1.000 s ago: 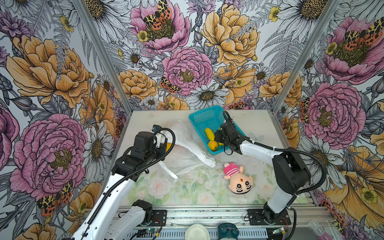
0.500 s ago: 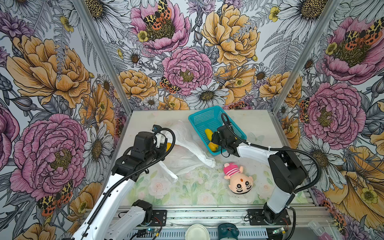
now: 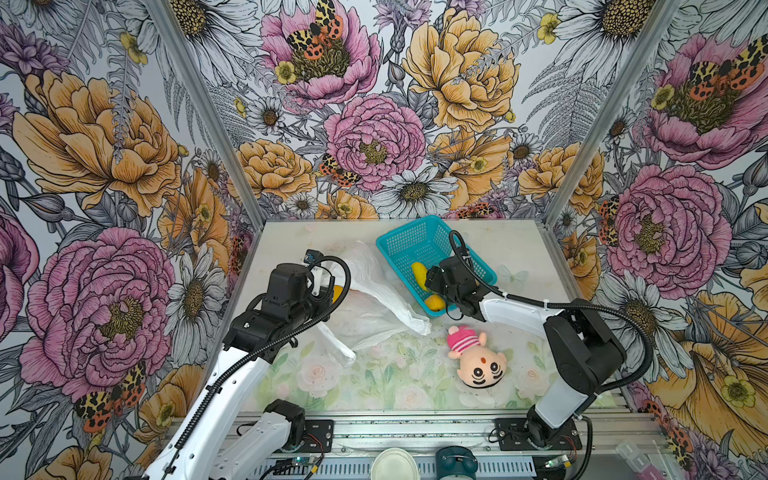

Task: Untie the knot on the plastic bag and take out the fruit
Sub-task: 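Open the right gripper to drop the green fruit into the basket, then move the right gripper back over the bag opening and lower inside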

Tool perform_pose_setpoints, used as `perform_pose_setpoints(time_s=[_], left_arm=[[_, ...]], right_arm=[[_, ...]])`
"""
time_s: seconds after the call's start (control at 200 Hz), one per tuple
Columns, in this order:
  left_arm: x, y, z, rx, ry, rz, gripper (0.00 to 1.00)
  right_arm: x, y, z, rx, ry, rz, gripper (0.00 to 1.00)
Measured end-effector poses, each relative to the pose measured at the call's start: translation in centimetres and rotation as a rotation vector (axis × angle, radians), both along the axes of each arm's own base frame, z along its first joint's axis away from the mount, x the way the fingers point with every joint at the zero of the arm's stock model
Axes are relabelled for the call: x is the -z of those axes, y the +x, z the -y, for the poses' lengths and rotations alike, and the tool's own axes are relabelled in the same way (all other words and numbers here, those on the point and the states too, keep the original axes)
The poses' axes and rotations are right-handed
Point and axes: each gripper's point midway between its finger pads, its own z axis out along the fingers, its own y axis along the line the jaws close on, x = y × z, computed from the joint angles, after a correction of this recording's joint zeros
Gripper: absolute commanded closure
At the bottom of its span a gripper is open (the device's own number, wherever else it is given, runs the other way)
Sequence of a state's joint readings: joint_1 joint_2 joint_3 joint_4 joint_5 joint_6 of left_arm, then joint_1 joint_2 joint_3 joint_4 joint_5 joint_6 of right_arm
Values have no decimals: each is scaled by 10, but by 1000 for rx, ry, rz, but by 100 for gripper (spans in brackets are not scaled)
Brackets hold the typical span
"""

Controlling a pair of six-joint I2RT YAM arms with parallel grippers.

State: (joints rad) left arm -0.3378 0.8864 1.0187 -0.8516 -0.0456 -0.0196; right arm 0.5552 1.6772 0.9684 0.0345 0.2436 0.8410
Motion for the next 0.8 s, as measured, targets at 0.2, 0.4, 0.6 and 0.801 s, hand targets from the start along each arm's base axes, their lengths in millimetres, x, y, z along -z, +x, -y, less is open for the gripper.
perform_pose_setpoints(time_s=[0.2, 0.4, 0.6, 0.801], left_arm=[[0, 0, 0, 0, 0, 0, 100], [0, 0, 0, 0, 0, 0, 100], [1, 0, 0, 0, 1, -2, 100], [1, 0, 0, 0, 1, -2, 100]], right_arm=[[-26, -5, 14, 33, -12, 67, 15], [-57, -11, 22, 48, -38, 147, 26], [-58, -12, -1, -32, -110, 152, 37], [-57, -10, -31, -106, -146, 154, 37]])
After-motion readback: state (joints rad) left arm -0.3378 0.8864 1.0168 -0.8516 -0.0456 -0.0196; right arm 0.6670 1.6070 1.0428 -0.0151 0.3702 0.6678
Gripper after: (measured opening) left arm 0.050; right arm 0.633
